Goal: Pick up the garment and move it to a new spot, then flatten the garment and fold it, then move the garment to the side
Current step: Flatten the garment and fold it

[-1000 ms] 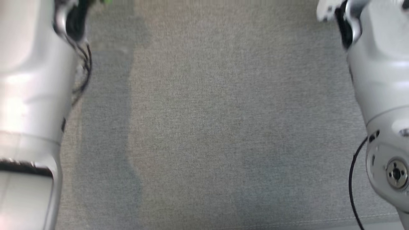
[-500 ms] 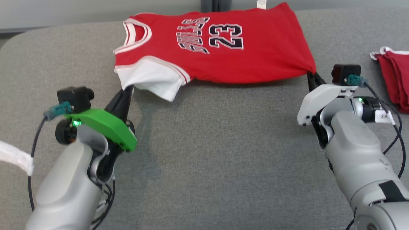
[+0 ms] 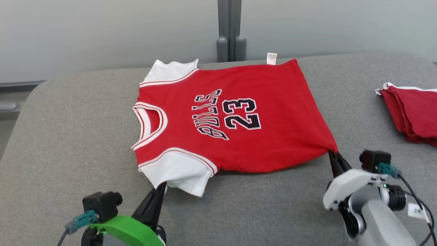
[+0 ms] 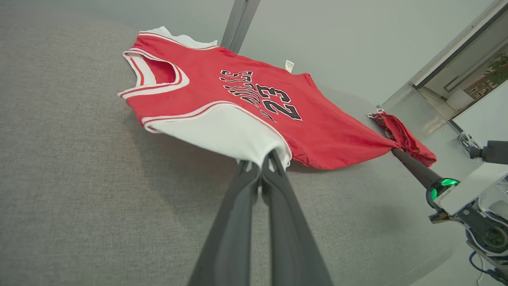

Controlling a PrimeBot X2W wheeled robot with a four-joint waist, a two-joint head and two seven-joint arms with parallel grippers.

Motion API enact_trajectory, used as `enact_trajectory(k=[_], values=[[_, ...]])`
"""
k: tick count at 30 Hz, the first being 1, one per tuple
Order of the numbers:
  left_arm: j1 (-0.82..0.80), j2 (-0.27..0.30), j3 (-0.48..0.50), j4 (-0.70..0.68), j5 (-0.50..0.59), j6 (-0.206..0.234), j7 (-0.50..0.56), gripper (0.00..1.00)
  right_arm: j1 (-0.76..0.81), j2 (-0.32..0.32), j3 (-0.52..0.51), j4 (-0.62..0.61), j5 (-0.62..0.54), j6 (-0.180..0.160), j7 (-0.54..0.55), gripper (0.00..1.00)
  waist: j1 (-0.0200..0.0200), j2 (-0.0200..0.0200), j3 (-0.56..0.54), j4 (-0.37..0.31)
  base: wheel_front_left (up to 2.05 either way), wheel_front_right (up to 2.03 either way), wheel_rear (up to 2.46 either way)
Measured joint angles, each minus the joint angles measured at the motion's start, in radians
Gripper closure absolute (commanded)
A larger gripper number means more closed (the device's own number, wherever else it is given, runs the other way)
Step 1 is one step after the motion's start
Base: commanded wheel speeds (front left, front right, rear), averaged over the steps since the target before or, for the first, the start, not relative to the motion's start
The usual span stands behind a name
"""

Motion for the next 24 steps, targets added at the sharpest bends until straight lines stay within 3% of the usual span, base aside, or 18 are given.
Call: enact_trajectory(k=[10,12,16,24], values=[[0.154,0.108,0.0,-0.178,0.004,0.089,0.066,1.0,0.527,0.029,-0.132,-0.785,-0.032,0.0,0.384,1.0,0.0,0.0,-0.014,0.022,0.0,0.0,0.0],[0.163,0.113,0.001,-0.183,-0.004,0.092,0.075,1.0,0.574,0.034,-0.142,-0.877,-0.033,0.0,0.442,1.0,0.0,0.0,-0.007,0.022,0.0,0.0,0.0],[0.165,0.108,0.0,-0.175,-0.014,0.092,0.074,1.0,0.616,0.037,-0.153,-0.936,0.008,0.0,0.499,1.0,0.0,0.0,0.003,0.02,0.0,0.0,0.0],[0.15,0.095,-0.014,-0.151,-0.017,0.082,0.076,1.0,0.612,0.037,-0.15,-0.886,0.051,0.0,0.51,1.0,0.0,0.0,0.016,0.019,0.0,0.0,0.0]])
